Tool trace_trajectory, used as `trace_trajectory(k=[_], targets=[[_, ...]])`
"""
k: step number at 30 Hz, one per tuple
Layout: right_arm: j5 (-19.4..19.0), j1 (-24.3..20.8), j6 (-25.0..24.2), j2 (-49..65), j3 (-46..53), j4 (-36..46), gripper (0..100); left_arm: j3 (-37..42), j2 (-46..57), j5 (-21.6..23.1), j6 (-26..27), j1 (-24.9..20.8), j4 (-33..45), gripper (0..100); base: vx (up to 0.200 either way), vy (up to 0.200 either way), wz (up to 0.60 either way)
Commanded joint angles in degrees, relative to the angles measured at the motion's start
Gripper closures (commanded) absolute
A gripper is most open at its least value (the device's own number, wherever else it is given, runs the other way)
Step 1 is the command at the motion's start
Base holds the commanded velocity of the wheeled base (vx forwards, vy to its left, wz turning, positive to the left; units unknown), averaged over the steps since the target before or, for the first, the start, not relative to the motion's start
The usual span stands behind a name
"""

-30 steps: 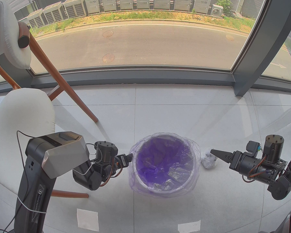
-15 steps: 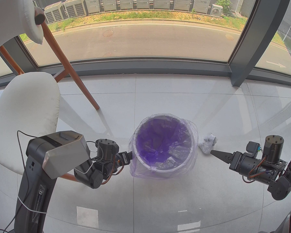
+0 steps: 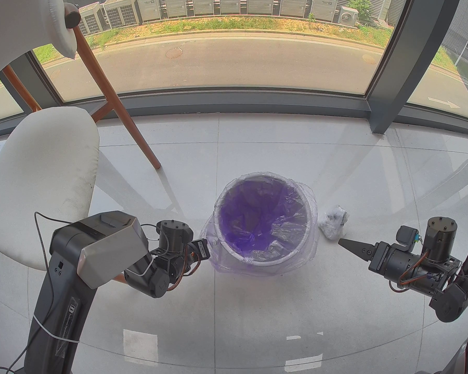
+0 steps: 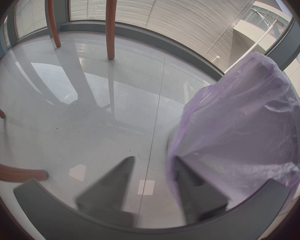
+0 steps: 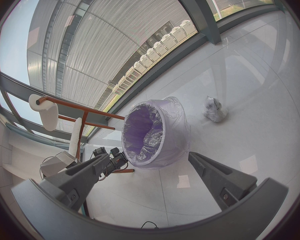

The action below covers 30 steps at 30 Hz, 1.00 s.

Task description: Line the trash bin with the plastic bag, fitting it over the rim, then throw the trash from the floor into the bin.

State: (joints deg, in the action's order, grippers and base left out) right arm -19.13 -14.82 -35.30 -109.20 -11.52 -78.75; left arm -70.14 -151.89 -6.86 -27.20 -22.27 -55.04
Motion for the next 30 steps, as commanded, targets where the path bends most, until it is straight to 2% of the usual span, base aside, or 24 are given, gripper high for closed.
trace_trajectory(k=[1,9,12,14,23,24,30], targets=[[-0.03,0.06,-0.03,-0.31,0.09,0.00,0,-1.93,-0.68,0.01,0.04,0.12,0.64,100,0.000,0.000,0.00],[0.05,0.06,0.06,-1.80,-0.61,-1.41,0,-11.95,-2.88,-0.17,1.71,0.12,13.12,100,0.000,0.000,0.00],[1.20,0.06,0.06,-2.68,-0.52,-2.99,0,-18.80,-5.87,-2.45,4.08,0.30,18.13,100,0.000,0.000,0.00],[2.16,0.06,0.06,-3.38,-0.52,-4.13,0,-21.70,-8.24,-3.86,5.66,0.39,18.13,100,0.000,0.000,0.00],[3.31,0.06,-0.03,-6.02,0.45,-9.14,0,-21.61,-8.42,-3.60,5.93,-0.49,15.75,100,0.000,0.000,0.00],[3.48,0.06,-0.03,-6.37,0.45,-9.58,0,-21.53,-8.42,-3.60,5.93,-0.58,15.84,0,0.000,0.000,0.00],[3.66,0.06,-0.03,-6.11,0.53,-10.11,0,-18.71,-5.52,-3.86,5.66,-0.05,13.64,0,0.000,0.000,0.00]])
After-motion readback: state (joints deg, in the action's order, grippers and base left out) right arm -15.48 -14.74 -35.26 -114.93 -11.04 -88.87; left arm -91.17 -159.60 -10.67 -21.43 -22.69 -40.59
